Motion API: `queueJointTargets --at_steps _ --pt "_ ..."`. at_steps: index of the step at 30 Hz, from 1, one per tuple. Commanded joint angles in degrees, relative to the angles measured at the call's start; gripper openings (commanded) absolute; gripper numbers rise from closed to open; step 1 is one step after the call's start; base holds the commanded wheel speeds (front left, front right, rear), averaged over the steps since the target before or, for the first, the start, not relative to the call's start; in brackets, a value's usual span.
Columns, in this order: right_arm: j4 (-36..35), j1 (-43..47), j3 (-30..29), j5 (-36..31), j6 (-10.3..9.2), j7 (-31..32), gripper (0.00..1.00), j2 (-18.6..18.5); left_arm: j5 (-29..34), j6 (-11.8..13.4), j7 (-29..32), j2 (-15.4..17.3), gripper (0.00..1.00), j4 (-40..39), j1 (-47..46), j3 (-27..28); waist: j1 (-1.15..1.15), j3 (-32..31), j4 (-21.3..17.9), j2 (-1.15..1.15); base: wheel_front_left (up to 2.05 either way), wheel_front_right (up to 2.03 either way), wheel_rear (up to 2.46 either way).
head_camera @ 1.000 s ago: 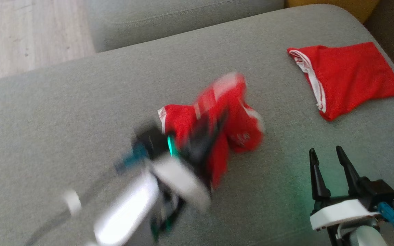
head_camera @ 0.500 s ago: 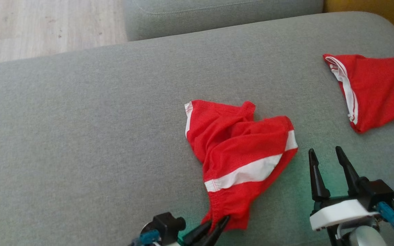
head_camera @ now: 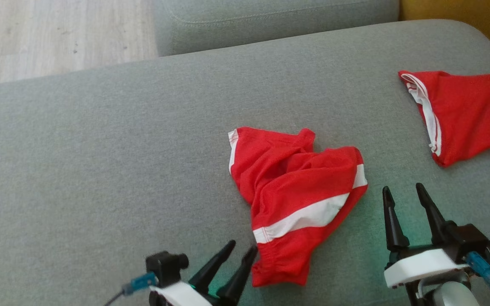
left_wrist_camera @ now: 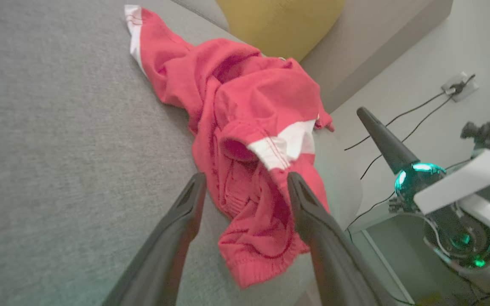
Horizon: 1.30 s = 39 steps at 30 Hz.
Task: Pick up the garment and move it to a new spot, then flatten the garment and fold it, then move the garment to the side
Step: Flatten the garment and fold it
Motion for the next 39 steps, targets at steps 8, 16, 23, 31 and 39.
queueJointTargets --at_steps 8,16,23,31,39 --pt "-1.9 -1.3 2.0 0.5 0.39 -0.6 1.0 -0.3 -7.7 0.2 6.2 0.6 1.0 -1.4 -3.7 3.8 0.0 0.9 -2.8 0.0 0.0 0.0 0.0" --pt "-2.0 -1.2 1.8 0.6 0.39 -0.6 1.0 -0.3 -17.4 0.1 10.8 0.4 1.0 -5.3 -3.0 6.5 0.0 1.3 -4.6 0.0 0.0 0.0 0.0" --pt "-2.1 -1.4 1.9 0.9 0.39 -0.6 1.0 -0.3 -18.7 0.1 14.2 1.1 1.0 -7.5 -3.3 5.1 0.0 1.9 -4.9 0.0 0.0 0.0 0.0" --pt "-2.0 -2.7 2.9 1.5 0.39 -0.6 1.0 -0.3 -10.8 0.2 7.9 0.6 0.0 -4.4 -9.9 6.6 0.0 2.9 -6.1 0.0 0.0 0.0 0.0" --pt "-1.7 -4.0 3.9 2.9 0.39 -0.6 1.0 -0.3 -4.7 1.2 6.1 4.9 0.0 0.6 -25.3 12.7 0.0 3.7 -9.2 0.0 0.0 0.0 0.0"
